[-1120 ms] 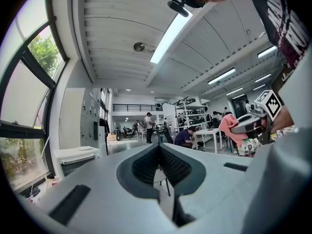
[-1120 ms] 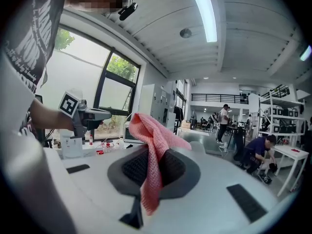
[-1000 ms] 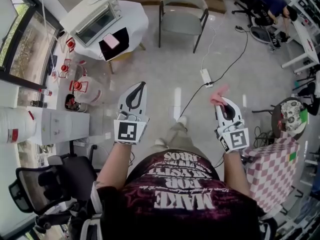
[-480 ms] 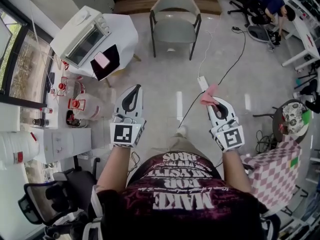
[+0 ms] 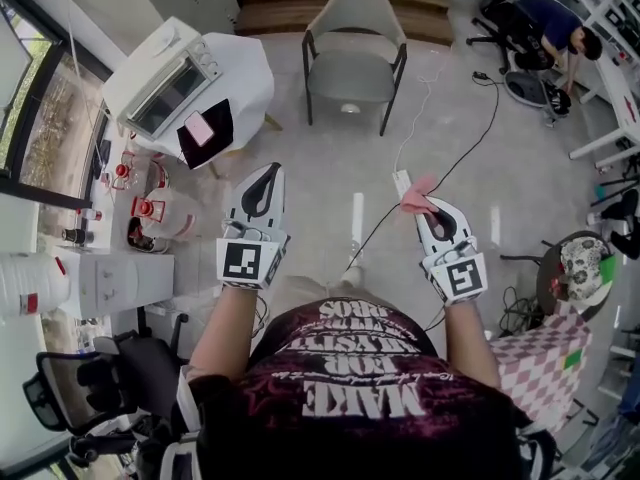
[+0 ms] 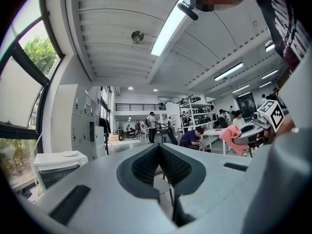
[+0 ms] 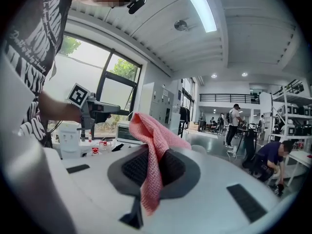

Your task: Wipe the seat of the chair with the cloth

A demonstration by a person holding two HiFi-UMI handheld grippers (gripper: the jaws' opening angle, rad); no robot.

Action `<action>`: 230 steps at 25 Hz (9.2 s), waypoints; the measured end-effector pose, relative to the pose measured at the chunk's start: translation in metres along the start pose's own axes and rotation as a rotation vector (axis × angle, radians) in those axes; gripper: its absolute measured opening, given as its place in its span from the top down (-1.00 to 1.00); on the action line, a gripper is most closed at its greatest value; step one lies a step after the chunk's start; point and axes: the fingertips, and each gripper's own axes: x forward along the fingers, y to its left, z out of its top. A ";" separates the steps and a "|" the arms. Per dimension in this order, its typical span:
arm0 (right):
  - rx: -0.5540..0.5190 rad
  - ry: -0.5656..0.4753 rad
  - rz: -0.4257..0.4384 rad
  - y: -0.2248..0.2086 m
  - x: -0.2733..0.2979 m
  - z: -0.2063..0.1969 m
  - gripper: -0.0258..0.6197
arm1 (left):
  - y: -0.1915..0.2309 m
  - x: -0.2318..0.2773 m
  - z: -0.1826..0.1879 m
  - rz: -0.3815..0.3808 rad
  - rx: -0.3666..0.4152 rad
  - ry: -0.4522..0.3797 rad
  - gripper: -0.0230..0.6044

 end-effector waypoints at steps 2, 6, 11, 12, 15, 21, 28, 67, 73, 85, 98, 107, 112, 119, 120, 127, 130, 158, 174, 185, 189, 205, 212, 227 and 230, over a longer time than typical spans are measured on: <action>-0.001 0.003 0.006 -0.007 0.007 -0.001 0.83 | 0.003 0.001 -0.003 0.016 0.002 0.012 0.93; 0.007 -0.005 0.028 -0.011 0.019 -0.001 0.82 | 0.011 -0.001 -0.005 0.048 0.016 0.030 0.93; 0.015 -0.008 0.039 -0.014 0.033 -0.002 0.82 | 0.020 0.007 -0.005 0.056 0.020 0.027 0.93; 0.016 -0.006 0.036 -0.015 0.035 -0.003 0.82 | 0.021 0.010 -0.006 0.052 0.020 0.028 0.93; 0.018 -0.001 0.015 -0.022 0.041 -0.006 0.82 | 0.023 0.020 -0.010 0.036 0.020 0.028 0.93; 0.024 0.030 -0.017 -0.042 0.067 -0.012 0.82 | 0.036 0.056 -0.017 0.002 0.007 0.025 0.93; 0.035 0.049 0.002 -0.059 0.116 -0.008 0.82 | 0.065 0.107 -0.025 -0.023 -0.004 0.030 0.93; 0.092 0.064 -0.052 -0.145 0.330 0.020 0.82 | 0.217 0.291 -0.066 -0.121 -0.043 0.072 0.93; 0.121 0.071 -0.004 -0.171 0.378 0.004 0.82 | 0.237 0.323 -0.083 -0.083 -0.037 0.118 0.93; 0.155 0.067 0.058 -0.252 0.450 -0.008 0.82 | 0.256 0.431 -0.077 -0.052 -0.023 0.117 0.93; 0.211 0.129 0.156 -0.331 0.510 -0.063 0.82 | 0.253 0.512 -0.103 0.013 -0.019 0.174 0.93; 0.254 0.224 0.244 -0.316 0.610 -0.160 0.82 | 0.280 0.541 -0.170 0.041 -0.048 0.259 0.93; 0.282 0.298 0.268 -0.299 0.681 -0.222 0.82 | 0.299 0.561 -0.223 0.010 -0.068 0.311 0.93; 0.360 0.402 0.292 -0.309 0.740 -0.241 0.82 | 0.311 0.606 -0.202 -0.035 -0.081 0.404 0.92; 0.390 0.411 0.310 -0.328 0.732 -0.195 0.82 | 0.303 0.621 -0.141 -0.041 -0.058 0.439 0.93; 0.490 0.534 0.378 -0.376 0.756 -0.101 0.82 | 0.294 0.680 0.034 -0.050 -0.046 0.605 0.93; 0.524 0.627 0.354 -0.360 0.792 -0.161 0.82 | 0.302 0.679 0.005 -0.080 -0.046 0.643 0.93; 0.672 0.896 0.019 -0.471 0.715 -0.301 0.82 | 0.279 0.669 -0.045 -0.145 -0.107 0.734 0.93; 0.738 0.864 0.372 -0.312 0.739 -0.254 0.83 | 0.256 0.657 -0.046 -0.153 -0.096 0.740 0.93; 0.796 0.998 0.055 -0.453 0.613 -0.336 0.83 | 0.240 0.657 -0.042 -0.183 -0.095 0.719 0.93; 0.796 1.014 -0.004 -0.467 0.597 -0.343 0.83 | 0.240 0.657 -0.038 -0.181 -0.086 0.703 0.93; 0.714 0.886 0.543 -0.237 0.684 -0.225 0.83 | 0.227 0.628 -0.031 -0.146 -0.062 0.711 0.93; 0.713 0.929 0.457 -0.289 0.641 -0.260 0.83 | 0.213 0.615 -0.022 -0.111 -0.059 0.688 0.92; 0.765 0.915 0.119 -0.443 0.484 -0.267 0.83 | 0.167 0.613 0.065 -0.072 -0.040 0.607 0.93; 0.711 0.760 0.121 -0.467 0.479 -0.197 0.83 | 0.170 0.624 0.101 -0.059 -0.016 0.547 0.93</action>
